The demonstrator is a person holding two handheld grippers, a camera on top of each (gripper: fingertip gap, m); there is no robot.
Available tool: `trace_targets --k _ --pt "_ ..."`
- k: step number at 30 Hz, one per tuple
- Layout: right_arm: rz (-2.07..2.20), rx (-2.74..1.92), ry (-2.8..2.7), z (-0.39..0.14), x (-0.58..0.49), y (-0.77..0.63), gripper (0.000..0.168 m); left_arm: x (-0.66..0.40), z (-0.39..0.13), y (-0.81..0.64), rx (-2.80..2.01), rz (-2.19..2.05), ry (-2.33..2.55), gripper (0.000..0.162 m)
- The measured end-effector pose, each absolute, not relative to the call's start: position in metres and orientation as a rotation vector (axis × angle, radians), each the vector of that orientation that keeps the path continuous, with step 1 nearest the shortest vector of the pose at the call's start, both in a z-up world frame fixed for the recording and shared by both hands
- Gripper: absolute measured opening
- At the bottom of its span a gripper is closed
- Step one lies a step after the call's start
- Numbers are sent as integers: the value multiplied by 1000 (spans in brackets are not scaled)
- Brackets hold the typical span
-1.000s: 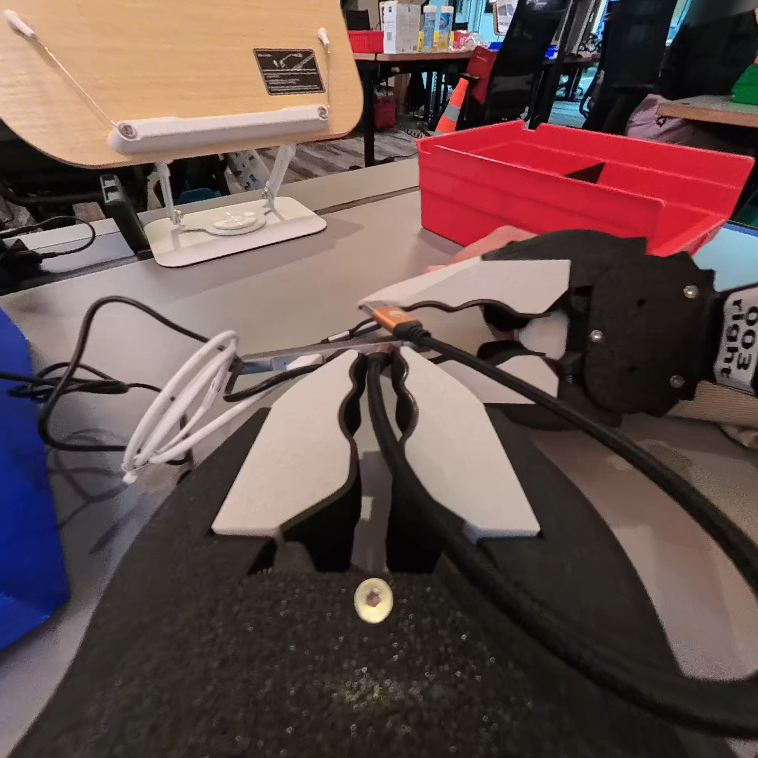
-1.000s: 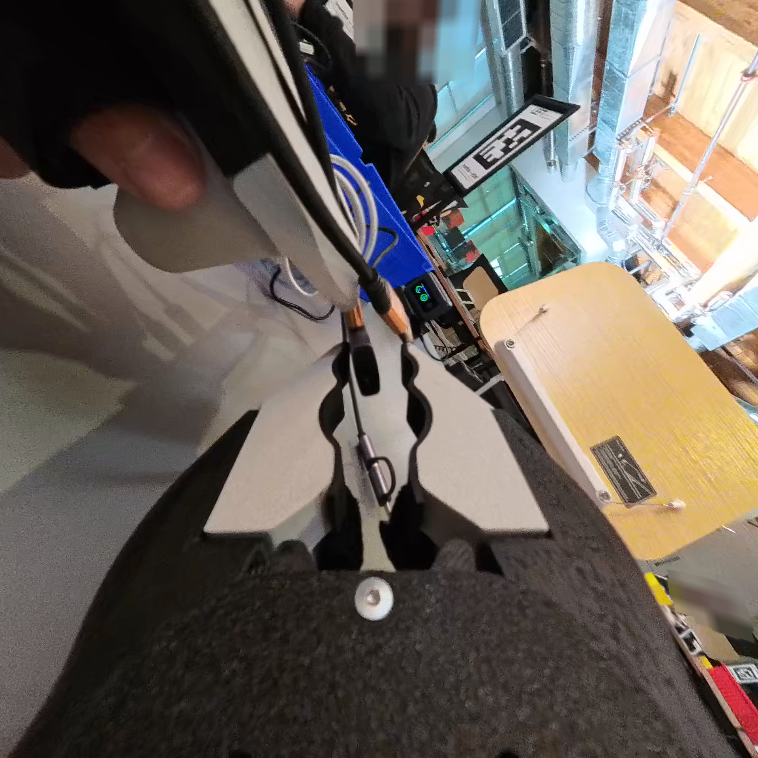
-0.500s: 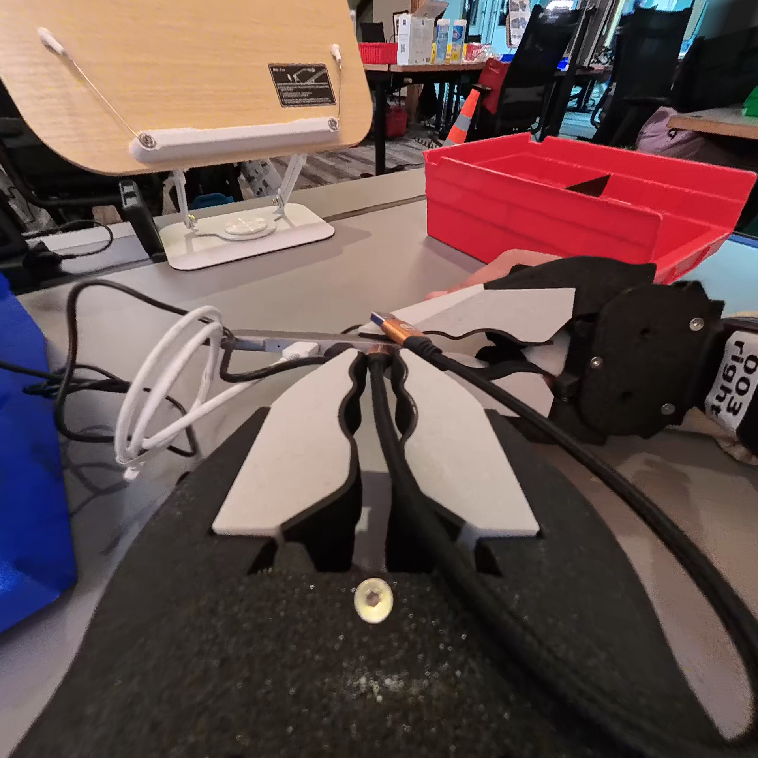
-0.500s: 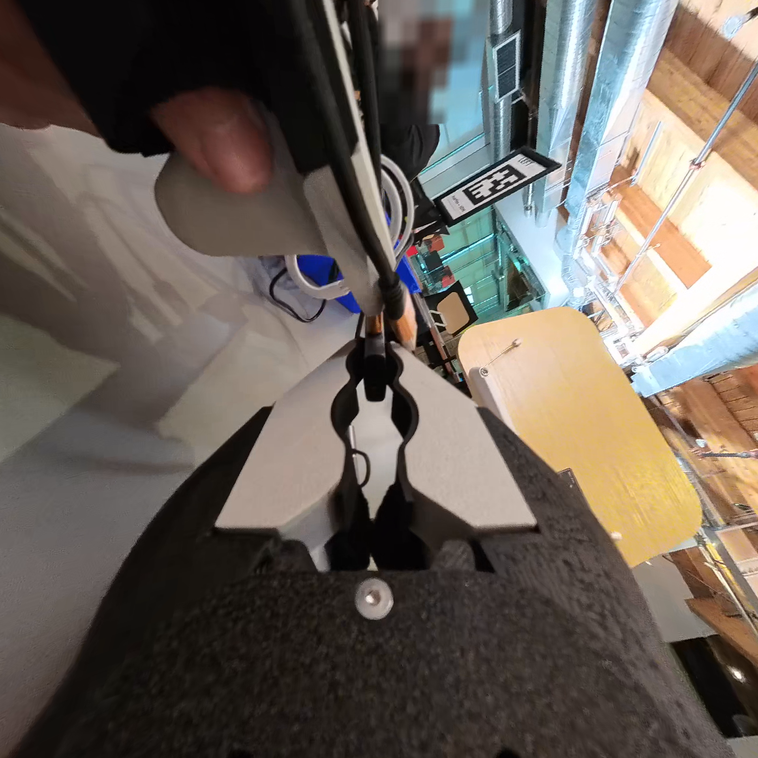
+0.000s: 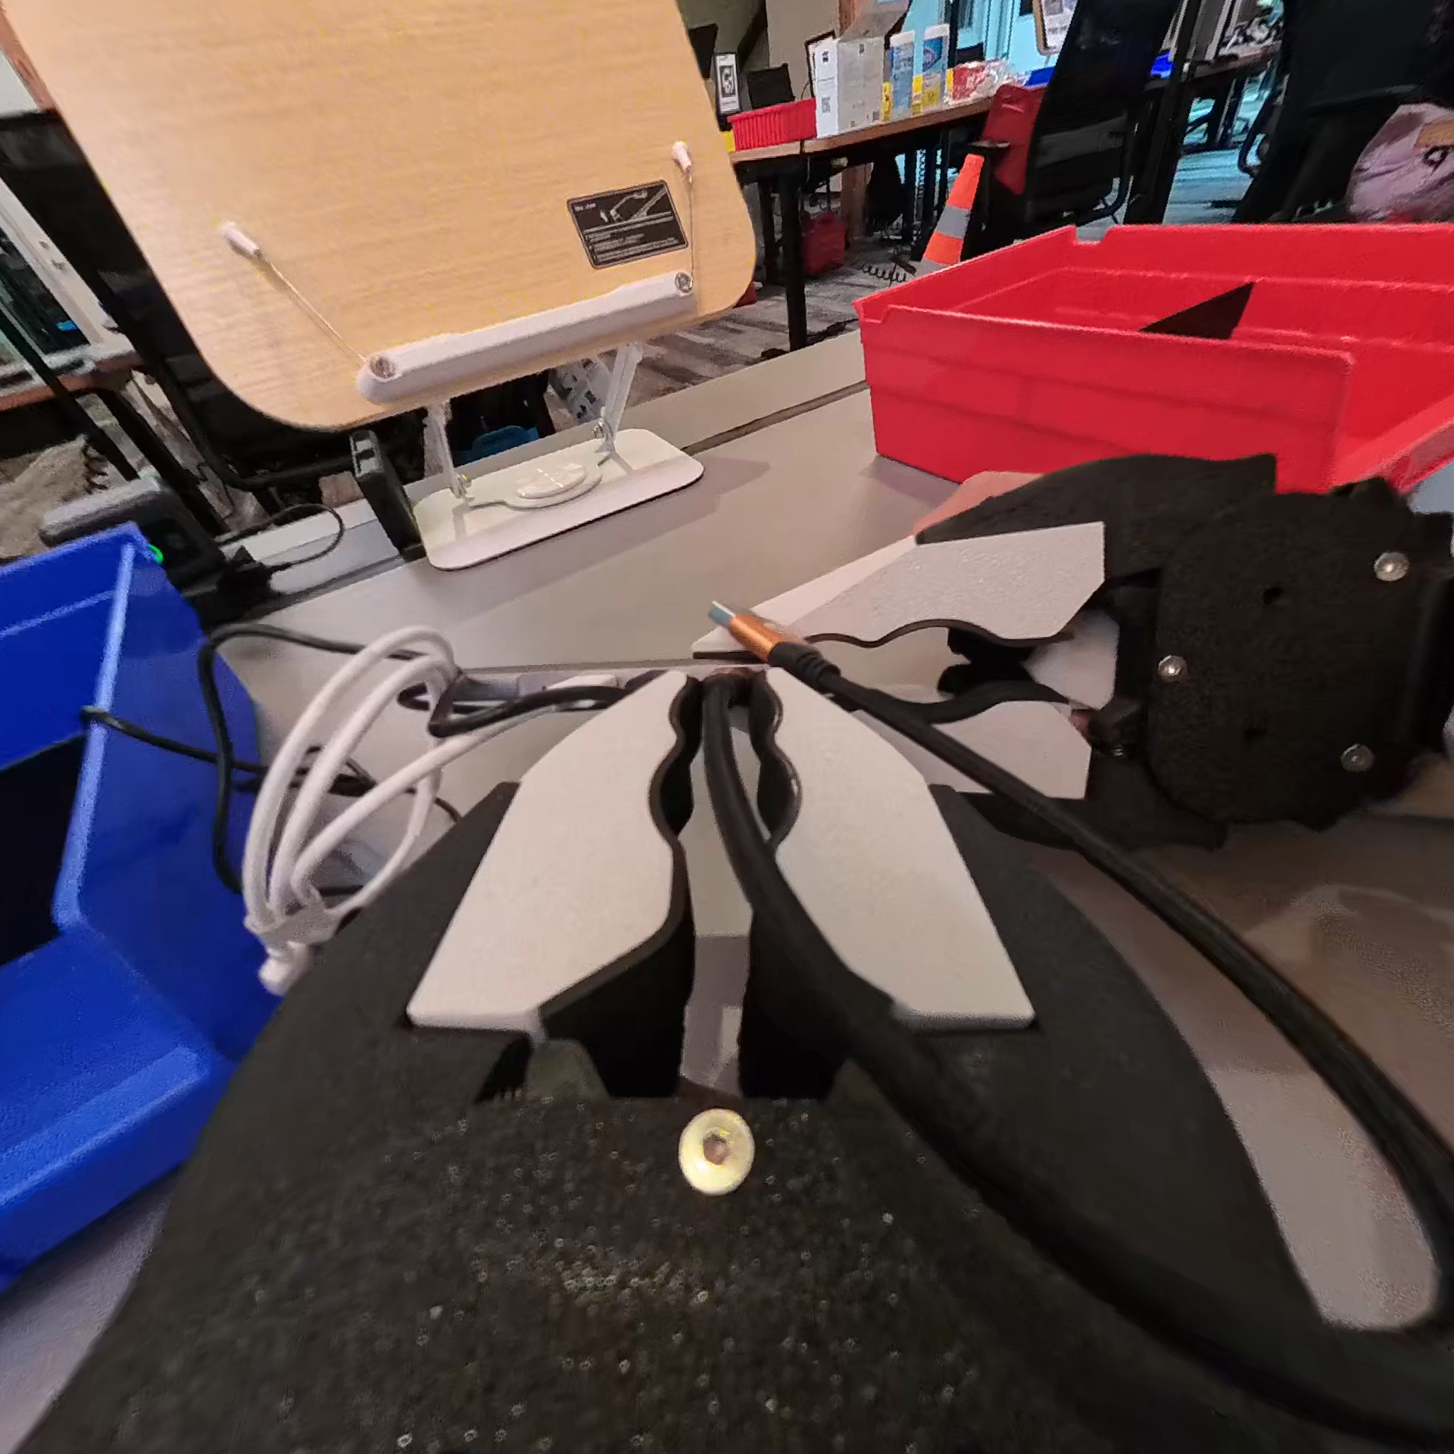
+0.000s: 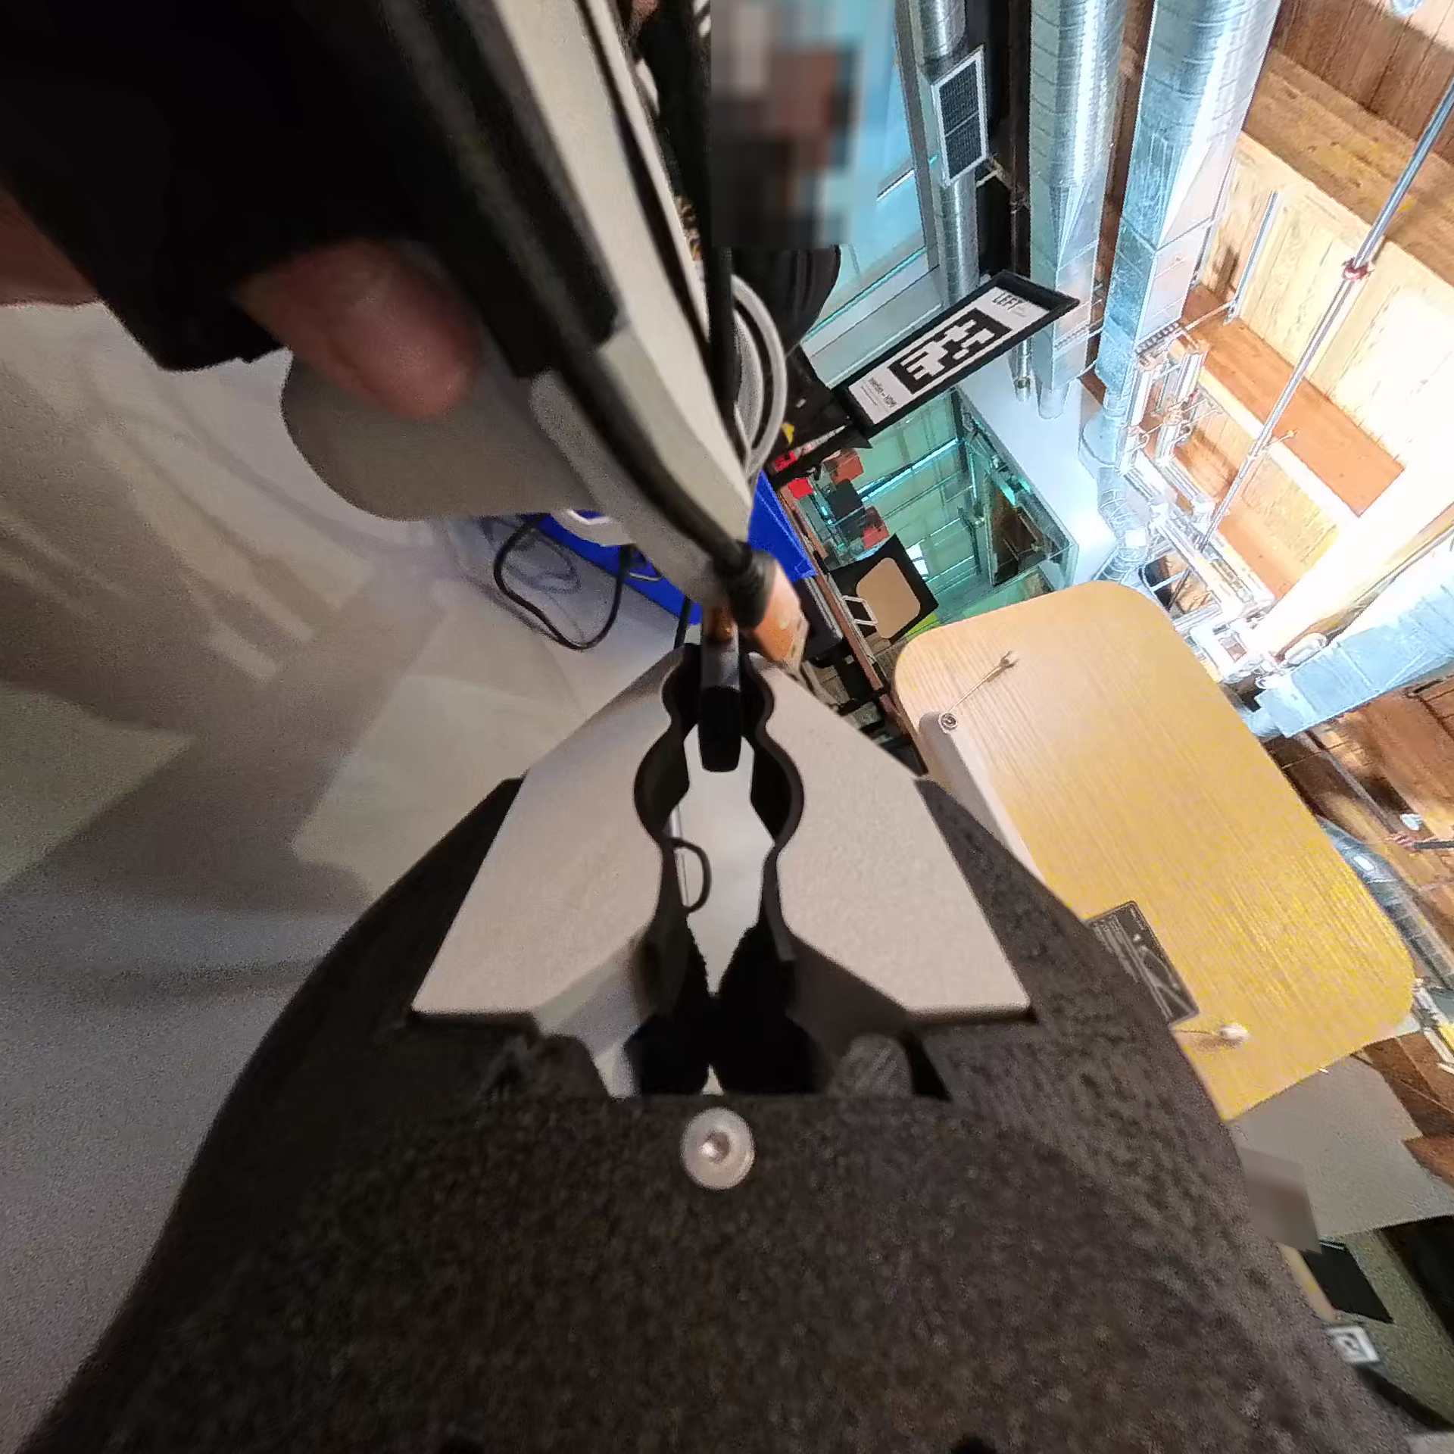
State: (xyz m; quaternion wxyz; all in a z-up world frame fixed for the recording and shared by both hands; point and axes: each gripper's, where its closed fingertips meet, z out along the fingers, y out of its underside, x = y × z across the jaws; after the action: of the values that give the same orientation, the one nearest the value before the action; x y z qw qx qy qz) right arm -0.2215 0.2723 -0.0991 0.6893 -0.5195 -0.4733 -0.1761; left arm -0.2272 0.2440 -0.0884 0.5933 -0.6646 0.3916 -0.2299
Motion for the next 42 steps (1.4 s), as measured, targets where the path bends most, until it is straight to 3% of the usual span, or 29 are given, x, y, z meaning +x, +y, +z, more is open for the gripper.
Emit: trace_targets --k 3,5,7,8,11,16,24,28,31,32,34,38,42 --pt "-389 -1156 -1050 -96 -221 270 9 -227 -84 241 -1547 -555 907 11" --pt "-510 -1401 -1057 -132 -184 299 8 -238 -34 227 -1293 -557 844 12" --pt "-453 -1365 -915 -102 -165 297 8 -247 -20 228 -1317 -480 851 12" --pt "-389 -1310 -864 -84 -173 290 8 -250 -39 238 -1440 -531 835 12" --pt "-418 -1371 -914 -107 -172 300 8 -255 -82 261 -1633 -586 868 12" --pt "-294 -1417 -831 -103 -159 306 8 -256 -145 274 -1827 -406 1115 12" --pt "-240 -1378 -841 -98 -165 297 8 -252 -168 289 -1954 -155 1341 13" --pt "-312 -1348 -886 -101 -165 296 8 -270 -177 282 -2050 -155 1347 44" --pt "-426 -1311 -982 -111 -169 294 8 -312 -188 274 -2186 -9 1466 47" --pt "-441 -1314 -1006 -115 -170 294 8 -324 -185 273 -2185 55 1505 37" --pt "-452 -1322 -1035 -120 -172 295 8 -339 -174 271 -2154 164 1543 42" --pt "-449 -1334 -1035 -122 -170 297 8 -368 -157 257 -2104 335 1723 36" --pt "-457 -1312 -1035 -119 -172 295 8 -363 -108 255 -1984 221 1667 30"
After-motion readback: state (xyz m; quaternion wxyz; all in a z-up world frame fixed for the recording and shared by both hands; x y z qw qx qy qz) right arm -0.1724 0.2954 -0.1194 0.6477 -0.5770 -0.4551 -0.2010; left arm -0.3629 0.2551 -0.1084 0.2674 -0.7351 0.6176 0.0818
